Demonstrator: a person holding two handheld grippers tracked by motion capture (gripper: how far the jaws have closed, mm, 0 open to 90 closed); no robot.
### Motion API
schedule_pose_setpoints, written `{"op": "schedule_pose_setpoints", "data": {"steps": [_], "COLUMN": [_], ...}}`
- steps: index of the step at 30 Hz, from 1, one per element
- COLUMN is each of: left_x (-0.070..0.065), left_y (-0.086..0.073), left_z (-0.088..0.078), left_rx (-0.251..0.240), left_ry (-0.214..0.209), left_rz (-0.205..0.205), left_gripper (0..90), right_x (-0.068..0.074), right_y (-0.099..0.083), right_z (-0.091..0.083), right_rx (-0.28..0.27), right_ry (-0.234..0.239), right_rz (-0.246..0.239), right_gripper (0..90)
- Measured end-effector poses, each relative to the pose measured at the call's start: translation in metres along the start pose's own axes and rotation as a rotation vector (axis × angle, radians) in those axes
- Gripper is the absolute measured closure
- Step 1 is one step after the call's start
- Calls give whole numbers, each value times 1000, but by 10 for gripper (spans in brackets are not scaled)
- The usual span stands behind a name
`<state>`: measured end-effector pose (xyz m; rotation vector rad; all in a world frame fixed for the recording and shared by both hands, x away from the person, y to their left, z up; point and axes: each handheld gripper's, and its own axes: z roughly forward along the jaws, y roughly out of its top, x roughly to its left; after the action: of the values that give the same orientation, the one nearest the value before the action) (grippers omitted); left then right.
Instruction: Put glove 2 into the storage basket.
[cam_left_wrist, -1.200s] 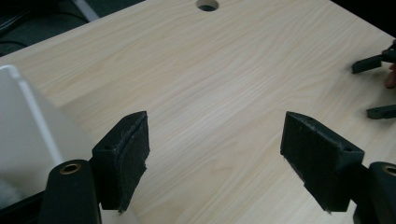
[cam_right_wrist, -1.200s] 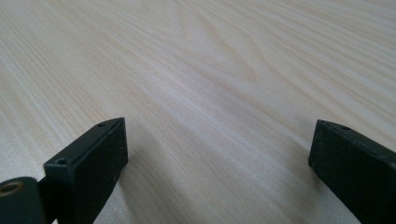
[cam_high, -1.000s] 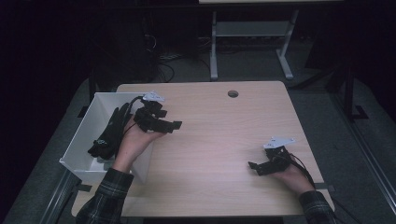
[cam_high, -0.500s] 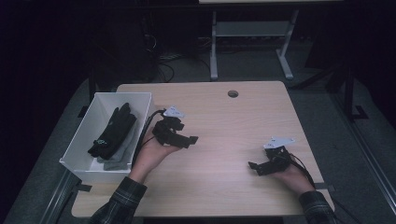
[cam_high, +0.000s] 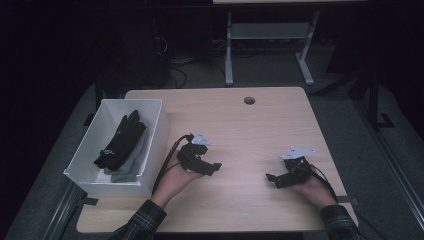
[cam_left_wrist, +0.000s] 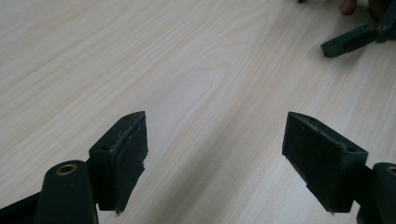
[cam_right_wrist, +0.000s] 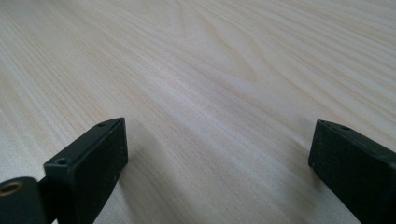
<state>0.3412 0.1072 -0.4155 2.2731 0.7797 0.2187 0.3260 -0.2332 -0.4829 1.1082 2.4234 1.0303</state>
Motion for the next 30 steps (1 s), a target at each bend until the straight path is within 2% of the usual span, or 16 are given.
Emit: {"op": "schedule_pose_setpoints", "data": {"steps": [3, 8, 15, 22, 23, 26, 30], "left_x": [-3, -5, -10, -11, -11, -11, -12], "left_y": [-5, -12, -21, -29, -30, -32, -34], "left_z": [6, 15, 30, 41, 42, 43, 45], "left_rx": [3, -6, 23, 48, 50, 49, 23], "left_ry": [-3, -6, -23, -17, -11, -11, 4], "left_rz": [5, 37, 53, 56, 66, 59, 60], "left_gripper": [208, 205, 179, 161, 156, 154, 148], "right_x": [0, 0, 0, 0, 0, 0, 0], "right_y": [0, 0, 0, 0, 0, 0, 0], "right_z": [0, 0, 0, 0, 0, 0, 0], "right_rx": [0, 0, 1, 0, 1, 1, 1], "right_ry": [0, 0, 0, 0, 0, 1, 1], "right_rz": [0, 0, 0, -1, 0, -1, -1], "right_gripper": [44, 44, 44, 44, 44, 44, 44]}}
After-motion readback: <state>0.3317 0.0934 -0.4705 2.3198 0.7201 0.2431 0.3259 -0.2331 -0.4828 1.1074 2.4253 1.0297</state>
